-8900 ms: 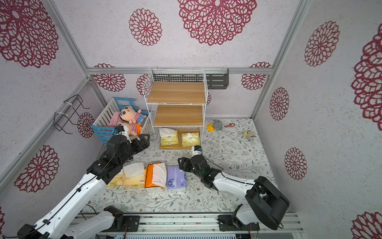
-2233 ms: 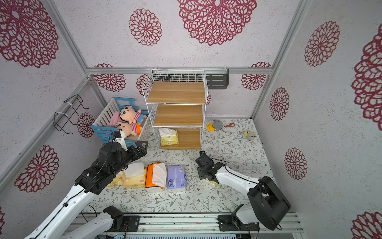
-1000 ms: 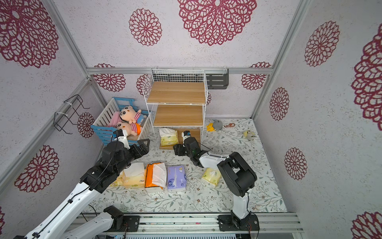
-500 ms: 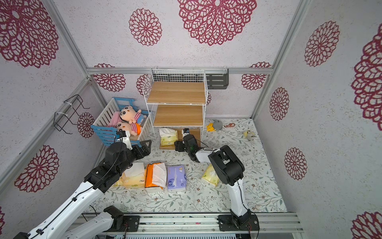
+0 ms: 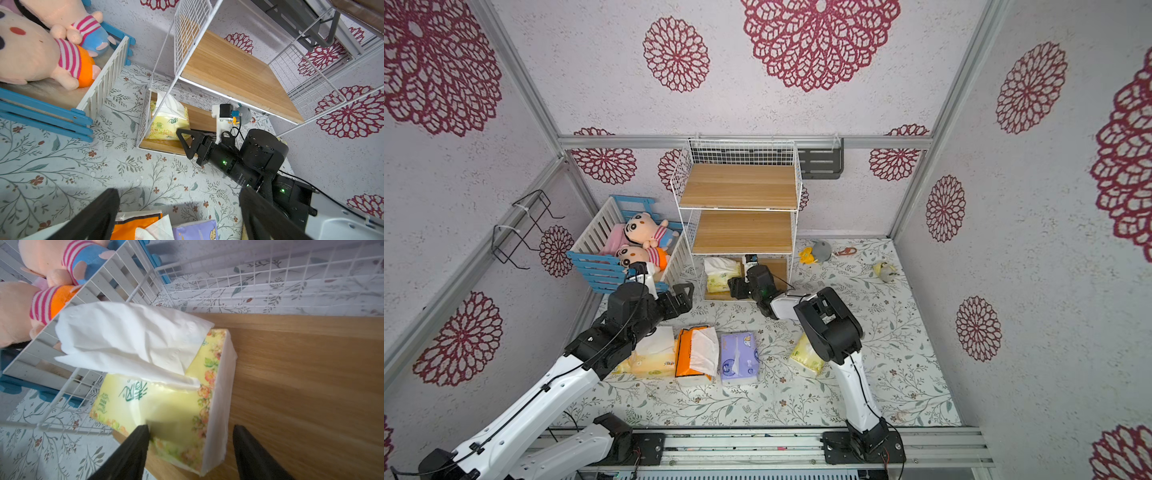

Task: Remove the tissue boxes from the shelf
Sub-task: Pick up a box of tissues from the shelf, then place the box of tissues at the center of the board.

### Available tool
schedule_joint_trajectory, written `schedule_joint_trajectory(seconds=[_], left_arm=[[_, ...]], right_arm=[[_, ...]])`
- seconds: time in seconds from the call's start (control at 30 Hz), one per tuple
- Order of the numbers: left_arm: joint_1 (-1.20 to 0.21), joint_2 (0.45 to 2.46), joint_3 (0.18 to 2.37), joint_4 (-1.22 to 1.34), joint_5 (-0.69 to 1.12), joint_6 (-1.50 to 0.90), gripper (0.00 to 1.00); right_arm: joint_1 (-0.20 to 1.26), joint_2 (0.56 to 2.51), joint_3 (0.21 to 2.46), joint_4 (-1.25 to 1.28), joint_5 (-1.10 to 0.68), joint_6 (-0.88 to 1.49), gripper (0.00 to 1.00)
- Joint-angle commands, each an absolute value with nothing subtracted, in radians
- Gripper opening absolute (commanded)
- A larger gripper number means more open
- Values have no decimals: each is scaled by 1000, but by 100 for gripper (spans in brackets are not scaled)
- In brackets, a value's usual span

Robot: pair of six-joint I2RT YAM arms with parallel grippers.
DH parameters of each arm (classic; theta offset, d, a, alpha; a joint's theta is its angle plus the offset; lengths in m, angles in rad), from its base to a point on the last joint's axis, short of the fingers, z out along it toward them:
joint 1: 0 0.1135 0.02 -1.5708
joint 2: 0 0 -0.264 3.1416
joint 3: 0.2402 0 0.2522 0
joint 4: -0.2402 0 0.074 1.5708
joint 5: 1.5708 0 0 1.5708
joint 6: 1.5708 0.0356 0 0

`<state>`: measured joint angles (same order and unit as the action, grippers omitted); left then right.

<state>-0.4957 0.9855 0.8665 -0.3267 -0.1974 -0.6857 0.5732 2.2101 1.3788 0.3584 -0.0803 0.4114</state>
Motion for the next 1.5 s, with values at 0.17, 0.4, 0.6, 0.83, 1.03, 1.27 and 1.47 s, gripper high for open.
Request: schedule_joint_trajectory(seconds=[0.17,0.4,0.6,0.83,1.03,1.27,1.47], left_arm=[[-502,956,865,-332,-216,-672,97],[-503,939,864,-339,-216,-686,97],[-502,907,869,-358,-217,-699,97],[-503,871,876,-376,-220,-720,97],[-503,853,893,-387,-204,-744,97],[-505,834,925,-420,-188,-760,97],[-506,821,936,-420,-185,-775,97]], right_arm=[[568,2200,1384,410,-92,388,38],[569,2166,1371,407,-124,392,5],[578,2075,1299,367,-111,427,0],[619,1884,1132,324,-36,450,0],[653,1756,1004,254,25,461,0],[663,1599,837,197,86,466,0],[662,1474,752,65,201,459,0]])
